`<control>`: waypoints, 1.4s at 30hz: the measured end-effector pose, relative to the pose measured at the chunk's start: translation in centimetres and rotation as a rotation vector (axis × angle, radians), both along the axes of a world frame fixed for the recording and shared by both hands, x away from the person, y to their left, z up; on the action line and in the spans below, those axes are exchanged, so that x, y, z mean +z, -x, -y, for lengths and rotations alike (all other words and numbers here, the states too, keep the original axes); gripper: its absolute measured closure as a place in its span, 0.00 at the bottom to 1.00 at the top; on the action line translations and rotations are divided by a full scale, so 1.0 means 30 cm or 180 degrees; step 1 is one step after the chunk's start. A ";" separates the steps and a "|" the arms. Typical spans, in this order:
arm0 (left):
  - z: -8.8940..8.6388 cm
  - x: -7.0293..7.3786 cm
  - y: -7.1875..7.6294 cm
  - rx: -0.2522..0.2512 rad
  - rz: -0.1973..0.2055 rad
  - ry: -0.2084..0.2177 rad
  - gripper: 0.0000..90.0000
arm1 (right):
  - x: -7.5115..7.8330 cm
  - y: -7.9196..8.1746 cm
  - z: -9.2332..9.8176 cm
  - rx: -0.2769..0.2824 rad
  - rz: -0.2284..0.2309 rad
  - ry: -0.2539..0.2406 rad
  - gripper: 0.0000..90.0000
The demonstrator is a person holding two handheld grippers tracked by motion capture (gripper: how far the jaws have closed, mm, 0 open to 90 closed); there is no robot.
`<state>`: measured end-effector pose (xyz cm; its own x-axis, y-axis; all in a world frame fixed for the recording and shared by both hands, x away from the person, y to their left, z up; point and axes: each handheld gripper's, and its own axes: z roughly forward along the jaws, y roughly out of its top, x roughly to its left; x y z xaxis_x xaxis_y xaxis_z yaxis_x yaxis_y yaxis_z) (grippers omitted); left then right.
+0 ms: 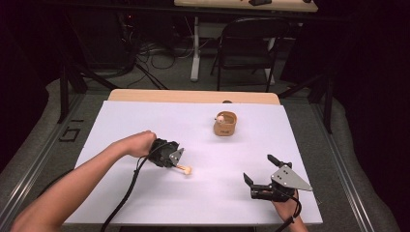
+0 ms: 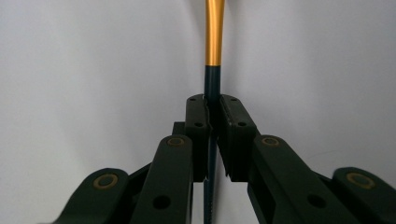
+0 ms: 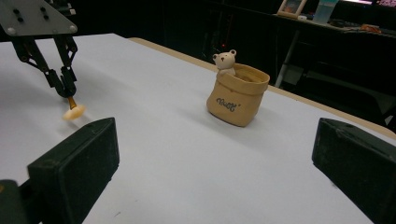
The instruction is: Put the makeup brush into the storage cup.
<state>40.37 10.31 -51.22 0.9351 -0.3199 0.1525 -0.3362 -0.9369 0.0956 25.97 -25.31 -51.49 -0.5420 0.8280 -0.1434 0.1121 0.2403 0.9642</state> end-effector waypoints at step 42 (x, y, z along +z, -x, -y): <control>-0.010 0.101 0.076 0.1003 -0.0147 0.1227 0.92 | -0.005 -0.005 -0.006 0.0006 -0.0054 0.0012 0.00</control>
